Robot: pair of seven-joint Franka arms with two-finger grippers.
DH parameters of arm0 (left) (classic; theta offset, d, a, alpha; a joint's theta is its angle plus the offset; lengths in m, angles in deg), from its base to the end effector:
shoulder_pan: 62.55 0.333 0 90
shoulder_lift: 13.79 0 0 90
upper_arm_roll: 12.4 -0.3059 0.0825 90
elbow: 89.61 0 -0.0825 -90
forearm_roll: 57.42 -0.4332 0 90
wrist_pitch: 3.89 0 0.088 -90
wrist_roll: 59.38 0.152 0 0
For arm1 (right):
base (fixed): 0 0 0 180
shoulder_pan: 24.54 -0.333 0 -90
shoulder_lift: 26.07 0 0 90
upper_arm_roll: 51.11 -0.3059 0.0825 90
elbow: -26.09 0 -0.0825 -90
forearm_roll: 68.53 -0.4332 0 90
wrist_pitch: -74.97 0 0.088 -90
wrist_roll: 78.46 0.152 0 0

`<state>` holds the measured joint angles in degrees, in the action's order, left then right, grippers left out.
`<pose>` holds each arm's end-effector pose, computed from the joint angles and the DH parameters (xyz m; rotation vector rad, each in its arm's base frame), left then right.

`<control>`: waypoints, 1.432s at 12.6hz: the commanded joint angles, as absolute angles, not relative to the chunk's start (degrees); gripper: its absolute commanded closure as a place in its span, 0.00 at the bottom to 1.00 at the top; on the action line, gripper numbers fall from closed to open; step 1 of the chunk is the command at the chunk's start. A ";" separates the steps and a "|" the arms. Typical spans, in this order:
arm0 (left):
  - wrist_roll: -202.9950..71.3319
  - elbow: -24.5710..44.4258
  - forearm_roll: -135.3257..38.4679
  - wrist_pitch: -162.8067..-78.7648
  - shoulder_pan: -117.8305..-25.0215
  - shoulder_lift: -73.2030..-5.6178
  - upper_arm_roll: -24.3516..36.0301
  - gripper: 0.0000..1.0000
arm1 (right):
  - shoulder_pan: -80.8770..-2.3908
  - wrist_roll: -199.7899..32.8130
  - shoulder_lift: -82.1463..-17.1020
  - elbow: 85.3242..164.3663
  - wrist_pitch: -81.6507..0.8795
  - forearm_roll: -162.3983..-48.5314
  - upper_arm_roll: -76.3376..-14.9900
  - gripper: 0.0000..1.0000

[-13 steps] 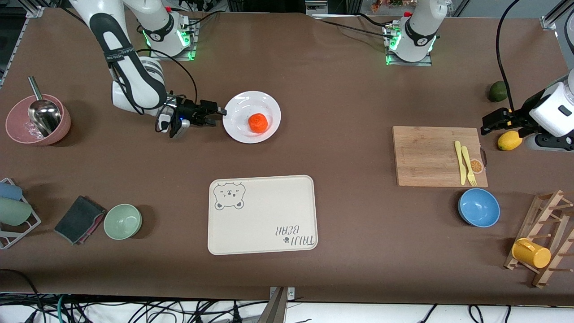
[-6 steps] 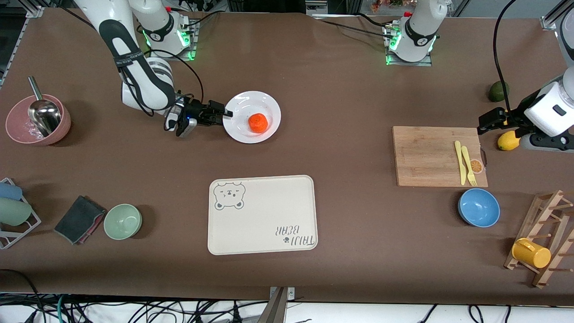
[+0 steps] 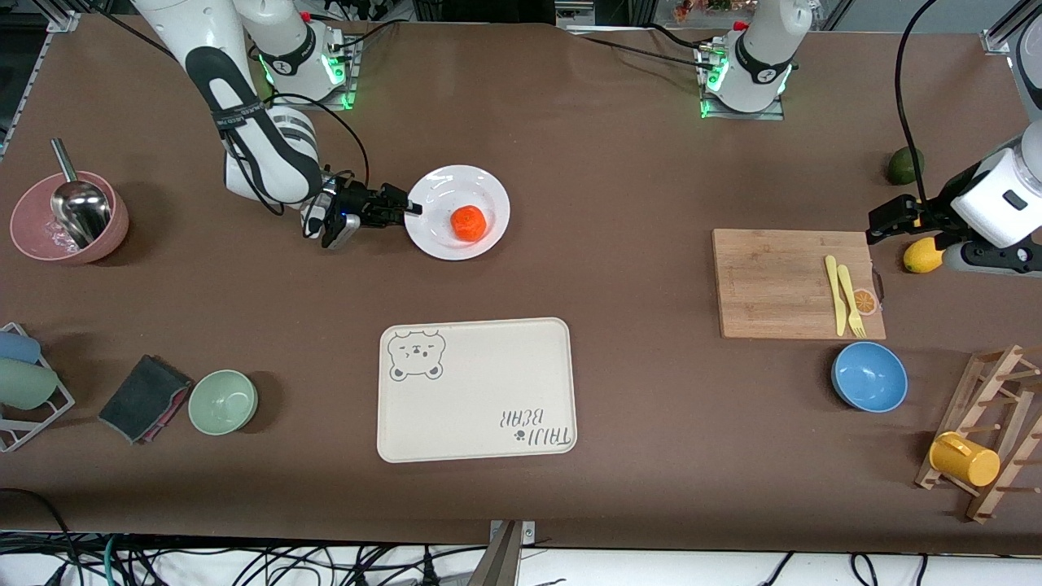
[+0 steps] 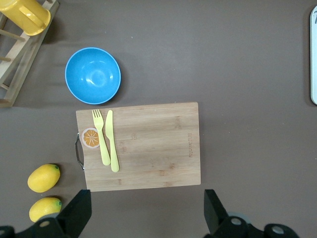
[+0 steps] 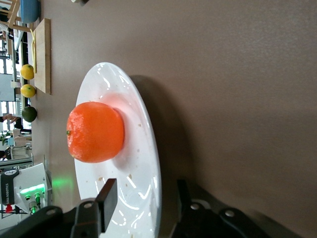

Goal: Place orange and plate with both arms
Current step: 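Close the right gripper on the plate rim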

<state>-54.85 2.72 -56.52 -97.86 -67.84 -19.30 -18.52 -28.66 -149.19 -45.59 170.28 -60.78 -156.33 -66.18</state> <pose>0.6293 0.0049 0.4949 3.1298 -0.0988 -0.1044 0.3867 0.2001 0.0467 -2.2473 -0.1500 0.0174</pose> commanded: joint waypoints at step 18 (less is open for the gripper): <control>-53.93 2.59 -56.98 -97.14 -68.09 -18.89 -18.64 0.00 | -28.75 -154.22 -47.87 169.79 -62.84 -165.47 -68.78 0.86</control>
<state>-54.85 2.73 -56.52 -97.85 -67.84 -19.31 -18.52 -28.70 -152.99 -47.68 170.16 -61.88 -163.95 -68.09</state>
